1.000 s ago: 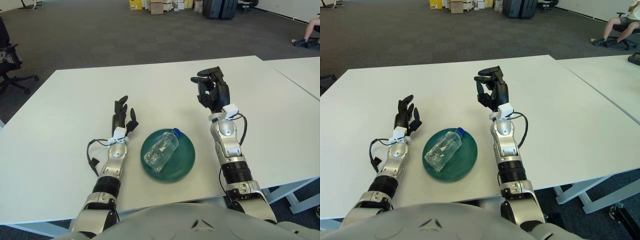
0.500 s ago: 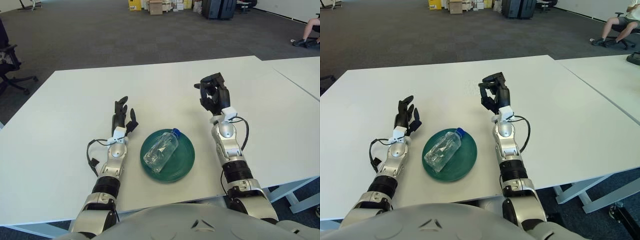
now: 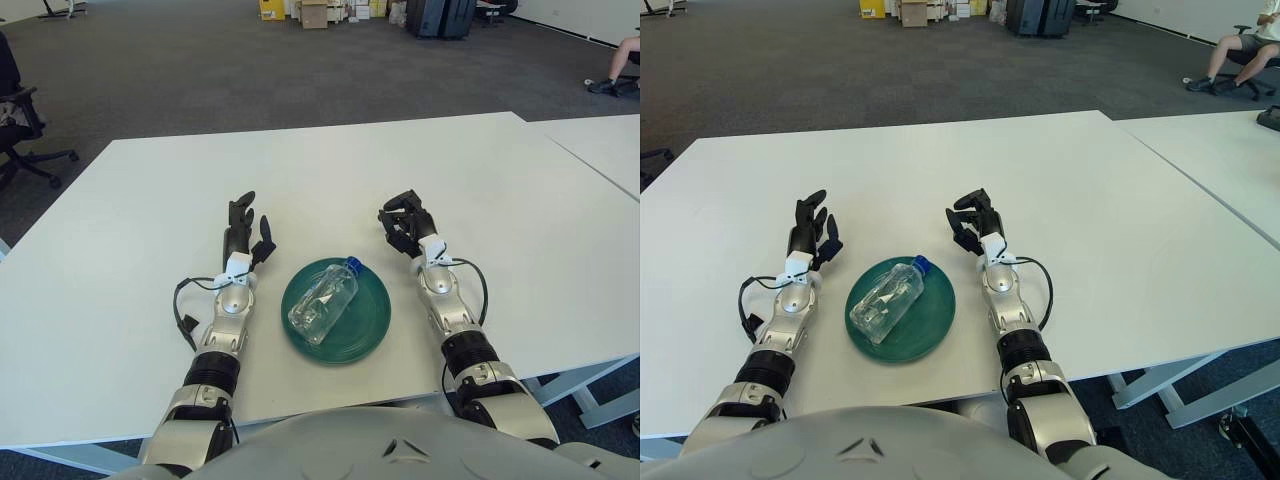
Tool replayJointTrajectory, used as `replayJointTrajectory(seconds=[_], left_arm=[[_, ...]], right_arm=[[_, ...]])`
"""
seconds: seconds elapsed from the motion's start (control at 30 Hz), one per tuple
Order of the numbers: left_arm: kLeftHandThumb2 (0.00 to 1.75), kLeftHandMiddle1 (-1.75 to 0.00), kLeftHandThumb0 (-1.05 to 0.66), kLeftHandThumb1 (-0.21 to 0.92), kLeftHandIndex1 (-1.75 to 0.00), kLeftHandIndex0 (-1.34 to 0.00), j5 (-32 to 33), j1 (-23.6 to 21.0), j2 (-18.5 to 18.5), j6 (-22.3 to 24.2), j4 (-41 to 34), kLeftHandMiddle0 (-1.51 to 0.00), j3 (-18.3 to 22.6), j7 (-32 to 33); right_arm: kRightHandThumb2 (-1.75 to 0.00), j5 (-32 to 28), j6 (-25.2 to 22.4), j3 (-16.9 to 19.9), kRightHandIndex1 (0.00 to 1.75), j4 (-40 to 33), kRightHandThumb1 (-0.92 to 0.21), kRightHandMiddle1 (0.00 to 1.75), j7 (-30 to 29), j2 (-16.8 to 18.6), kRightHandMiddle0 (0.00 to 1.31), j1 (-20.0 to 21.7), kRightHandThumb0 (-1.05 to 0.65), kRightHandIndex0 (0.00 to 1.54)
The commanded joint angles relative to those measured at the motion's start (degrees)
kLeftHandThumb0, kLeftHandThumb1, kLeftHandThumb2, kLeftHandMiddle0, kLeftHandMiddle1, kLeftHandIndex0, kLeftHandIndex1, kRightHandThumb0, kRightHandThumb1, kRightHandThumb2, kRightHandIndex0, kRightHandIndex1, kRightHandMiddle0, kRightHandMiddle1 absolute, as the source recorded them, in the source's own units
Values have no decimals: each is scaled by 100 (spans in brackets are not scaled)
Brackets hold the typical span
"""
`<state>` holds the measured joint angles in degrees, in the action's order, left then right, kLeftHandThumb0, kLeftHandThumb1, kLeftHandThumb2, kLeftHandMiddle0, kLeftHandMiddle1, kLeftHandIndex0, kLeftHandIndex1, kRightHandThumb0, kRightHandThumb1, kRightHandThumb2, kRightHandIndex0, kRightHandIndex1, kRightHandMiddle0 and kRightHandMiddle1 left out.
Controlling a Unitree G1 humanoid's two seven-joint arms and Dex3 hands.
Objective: Put the bottle into the plate.
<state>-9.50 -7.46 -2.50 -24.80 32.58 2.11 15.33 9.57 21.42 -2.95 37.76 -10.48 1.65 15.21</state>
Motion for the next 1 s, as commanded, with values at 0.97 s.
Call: replayJointTrajectory(seconds=[0.97], left_arm=[[88, 0, -75, 92, -79, 0, 32, -58, -47, -74, -11, -35, 26, -15]], right_arm=[[-50, 163, 293, -118, 94, 1034, -92, 173, -184, -176, 21, 231, -35, 40]])
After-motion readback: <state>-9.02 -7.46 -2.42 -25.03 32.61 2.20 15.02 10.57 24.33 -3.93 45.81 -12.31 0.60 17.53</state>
